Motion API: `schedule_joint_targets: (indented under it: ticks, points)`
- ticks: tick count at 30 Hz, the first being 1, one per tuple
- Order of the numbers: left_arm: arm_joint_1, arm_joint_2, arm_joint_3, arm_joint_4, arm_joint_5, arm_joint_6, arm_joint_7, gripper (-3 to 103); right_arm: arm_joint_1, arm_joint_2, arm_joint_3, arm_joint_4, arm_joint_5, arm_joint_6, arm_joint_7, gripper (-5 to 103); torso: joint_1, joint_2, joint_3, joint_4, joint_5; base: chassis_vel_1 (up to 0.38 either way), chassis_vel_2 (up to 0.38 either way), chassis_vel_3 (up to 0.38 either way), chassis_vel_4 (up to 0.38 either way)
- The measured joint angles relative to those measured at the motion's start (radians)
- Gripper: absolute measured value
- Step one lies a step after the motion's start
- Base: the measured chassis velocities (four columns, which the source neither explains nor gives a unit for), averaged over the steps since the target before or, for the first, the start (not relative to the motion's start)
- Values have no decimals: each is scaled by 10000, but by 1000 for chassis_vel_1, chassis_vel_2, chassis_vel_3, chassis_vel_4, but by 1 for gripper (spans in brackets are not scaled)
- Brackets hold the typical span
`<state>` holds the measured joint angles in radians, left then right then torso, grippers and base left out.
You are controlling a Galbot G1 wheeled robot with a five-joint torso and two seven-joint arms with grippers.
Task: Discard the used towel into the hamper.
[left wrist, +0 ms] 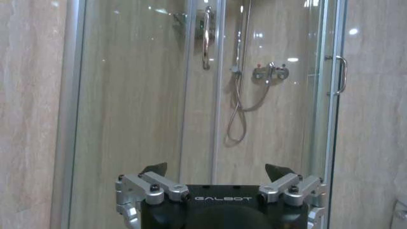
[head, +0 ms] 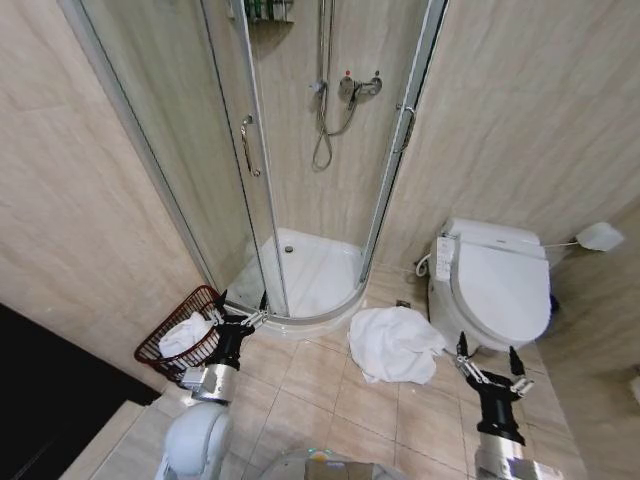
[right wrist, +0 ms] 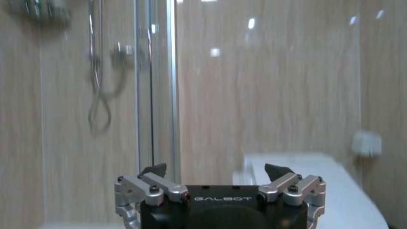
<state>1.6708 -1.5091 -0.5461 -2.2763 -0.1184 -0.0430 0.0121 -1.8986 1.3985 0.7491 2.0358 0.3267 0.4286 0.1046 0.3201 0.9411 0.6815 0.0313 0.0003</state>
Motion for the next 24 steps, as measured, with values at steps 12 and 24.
schedule_joint_targets:
  ticks: [12, 24]
  points:
    - [0, 0, 0, 0, 0, 0, 0, 100, 285, -399, -146, -1542, 985, -1112, 316, 100, -239, -559, -318, -2, -4, 0, 0, 0, 0]
    - [0, 0, 0, 0, 0, 0, 0, 100, 543, 76, -132, -2826, 428, 293, 122, 100, -472, -1096, -622, -1, -3, 0, 0, 0, 0]
